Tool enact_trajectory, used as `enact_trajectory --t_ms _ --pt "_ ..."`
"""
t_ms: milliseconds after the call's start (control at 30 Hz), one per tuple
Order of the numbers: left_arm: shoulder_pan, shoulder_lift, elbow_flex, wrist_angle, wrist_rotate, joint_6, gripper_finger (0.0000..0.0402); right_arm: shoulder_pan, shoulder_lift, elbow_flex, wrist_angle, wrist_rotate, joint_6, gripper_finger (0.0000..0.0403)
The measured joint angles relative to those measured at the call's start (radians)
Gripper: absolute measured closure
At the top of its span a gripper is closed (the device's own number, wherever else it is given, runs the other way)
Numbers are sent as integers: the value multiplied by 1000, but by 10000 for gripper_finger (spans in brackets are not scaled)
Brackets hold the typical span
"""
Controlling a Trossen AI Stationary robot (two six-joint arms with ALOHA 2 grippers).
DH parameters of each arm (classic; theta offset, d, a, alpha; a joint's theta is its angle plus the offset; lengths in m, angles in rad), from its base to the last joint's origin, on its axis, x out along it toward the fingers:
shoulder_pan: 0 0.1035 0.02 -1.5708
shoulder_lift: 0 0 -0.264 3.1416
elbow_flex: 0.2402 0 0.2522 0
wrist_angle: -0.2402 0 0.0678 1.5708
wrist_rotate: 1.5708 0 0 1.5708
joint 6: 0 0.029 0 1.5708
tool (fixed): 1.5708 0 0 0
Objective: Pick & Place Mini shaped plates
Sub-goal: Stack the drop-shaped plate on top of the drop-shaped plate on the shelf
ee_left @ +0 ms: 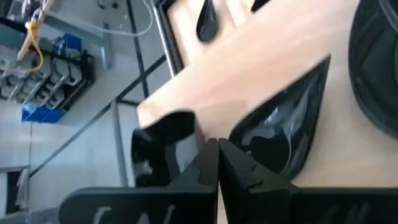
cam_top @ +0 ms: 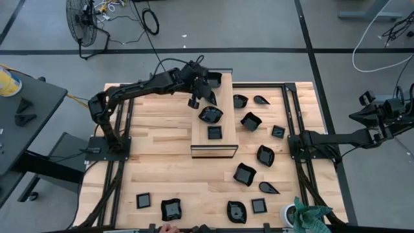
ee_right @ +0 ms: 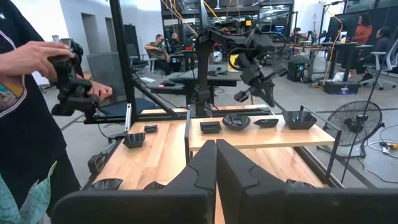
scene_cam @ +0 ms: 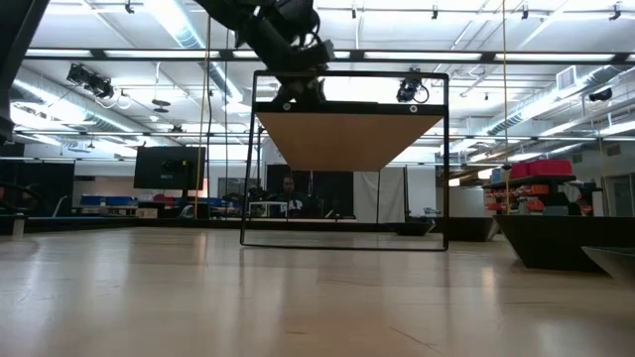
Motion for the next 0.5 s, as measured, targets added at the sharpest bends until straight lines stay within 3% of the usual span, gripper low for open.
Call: enact_trajectory --t_ms 267,500 --pt "-2 -78 5 -115 -34 -52 396 0 0 0 0 0 0 392" --pt "7 -146 5 -250 -6 -233 384 0 0 0 0 0 0 392"
